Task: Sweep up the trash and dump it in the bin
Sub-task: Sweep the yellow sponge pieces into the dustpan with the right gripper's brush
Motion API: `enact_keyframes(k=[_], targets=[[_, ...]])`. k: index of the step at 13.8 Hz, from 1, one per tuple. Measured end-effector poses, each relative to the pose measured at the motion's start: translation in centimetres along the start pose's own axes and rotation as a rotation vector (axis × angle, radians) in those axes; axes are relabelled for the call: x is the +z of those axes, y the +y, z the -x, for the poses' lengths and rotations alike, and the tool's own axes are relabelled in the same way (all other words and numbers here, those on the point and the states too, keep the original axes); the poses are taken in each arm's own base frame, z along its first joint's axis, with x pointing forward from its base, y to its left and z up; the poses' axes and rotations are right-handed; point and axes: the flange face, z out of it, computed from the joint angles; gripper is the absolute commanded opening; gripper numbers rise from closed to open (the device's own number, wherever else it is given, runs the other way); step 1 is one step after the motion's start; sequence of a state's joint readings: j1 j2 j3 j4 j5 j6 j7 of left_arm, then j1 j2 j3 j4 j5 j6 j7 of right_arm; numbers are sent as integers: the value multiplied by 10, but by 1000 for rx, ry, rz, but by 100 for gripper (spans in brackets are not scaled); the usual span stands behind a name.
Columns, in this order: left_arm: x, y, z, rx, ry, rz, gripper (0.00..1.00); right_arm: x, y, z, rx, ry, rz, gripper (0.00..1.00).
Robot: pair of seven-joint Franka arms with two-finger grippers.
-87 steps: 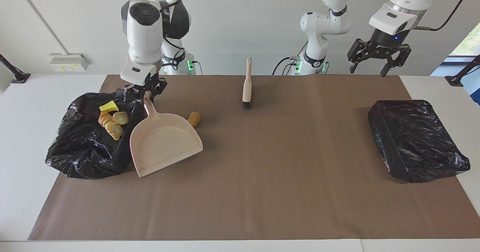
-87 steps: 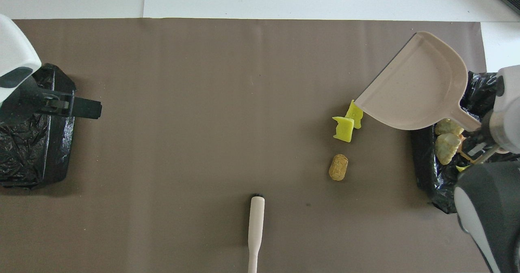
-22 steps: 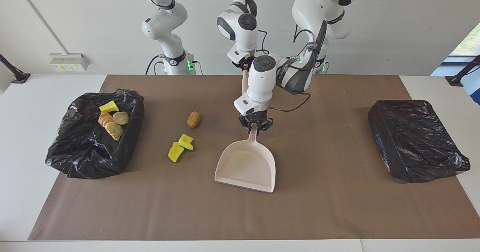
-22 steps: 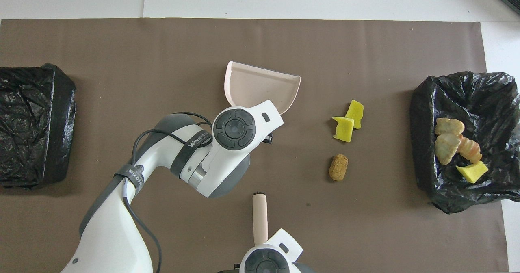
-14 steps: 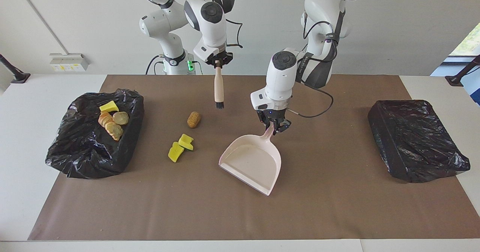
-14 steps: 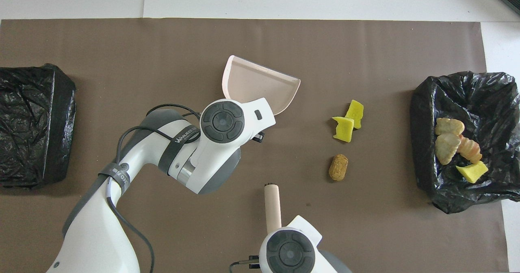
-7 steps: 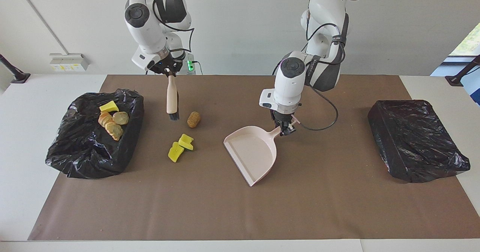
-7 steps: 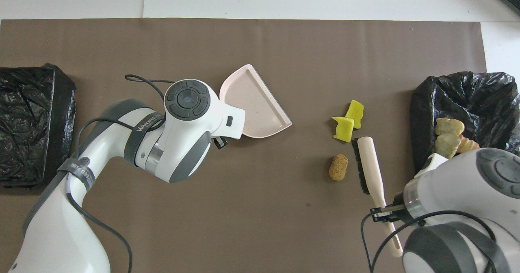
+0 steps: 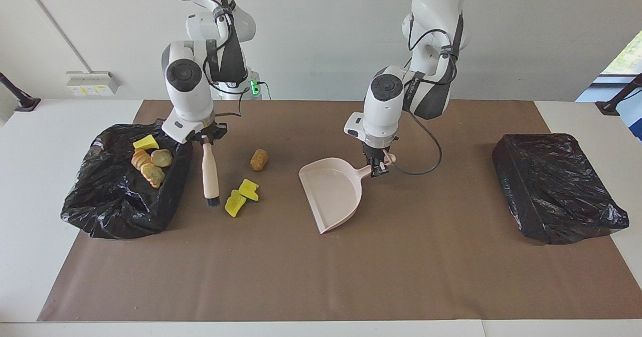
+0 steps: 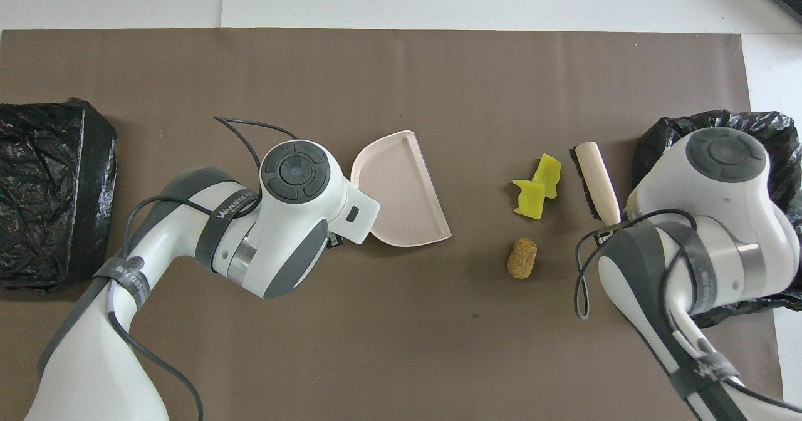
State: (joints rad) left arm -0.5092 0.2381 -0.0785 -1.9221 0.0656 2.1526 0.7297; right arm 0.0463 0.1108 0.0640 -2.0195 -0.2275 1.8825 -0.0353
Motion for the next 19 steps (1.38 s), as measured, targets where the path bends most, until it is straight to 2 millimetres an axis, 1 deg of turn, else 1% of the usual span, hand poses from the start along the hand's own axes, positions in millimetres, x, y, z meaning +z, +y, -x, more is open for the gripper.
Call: enact_keyframes(k=[1, 2, 3, 4, 5, 6, 8, 11, 14, 15, 16, 19], targets=[[4, 11, 0, 14, 3, -3, 0, 15, 0, -17, -15, 1, 18, 0], [7, 22, 0, 27, 2, -3, 0, 28, -1, -27, -25, -10, 23, 0], [8, 29, 1, 35, 1, -4, 0, 39, -3, -30, -31, -28, 20, 0], [8, 33, 2, 40, 1, -5, 0, 43, -7, -30, -36, -40, 17, 0], [9, 35, 3, 41, 0, -4, 0, 44, -15, -28, -43, -54, 7, 0], [10, 36, 4, 40, -2, -3, 0, 45, -29, -25, -54, -72, -14, 0], [12, 37, 6, 36, -6, 1, 0, 41, -69, -20, -86, -89, -69, 0], [14, 39, 8, 30, -10, 4, 0, 27, -128, -13, -152, -84, -113, 0], [15, 39, 10, 27, -12, 5, 0, 20, -175, -4, -167, -88, -213, 0], [15, 40, 11, 26, -11, 4, 0, 17, -188, -2, -148, -89, -251, 0], [15, 39, 11, 26, -10, 3, 0, 14, -197, -1, -123, -85, -294, 0], [16, 38, 12, 23, -4, -2, 0, 3, -208, -4, -67, -75, -433, 0]])
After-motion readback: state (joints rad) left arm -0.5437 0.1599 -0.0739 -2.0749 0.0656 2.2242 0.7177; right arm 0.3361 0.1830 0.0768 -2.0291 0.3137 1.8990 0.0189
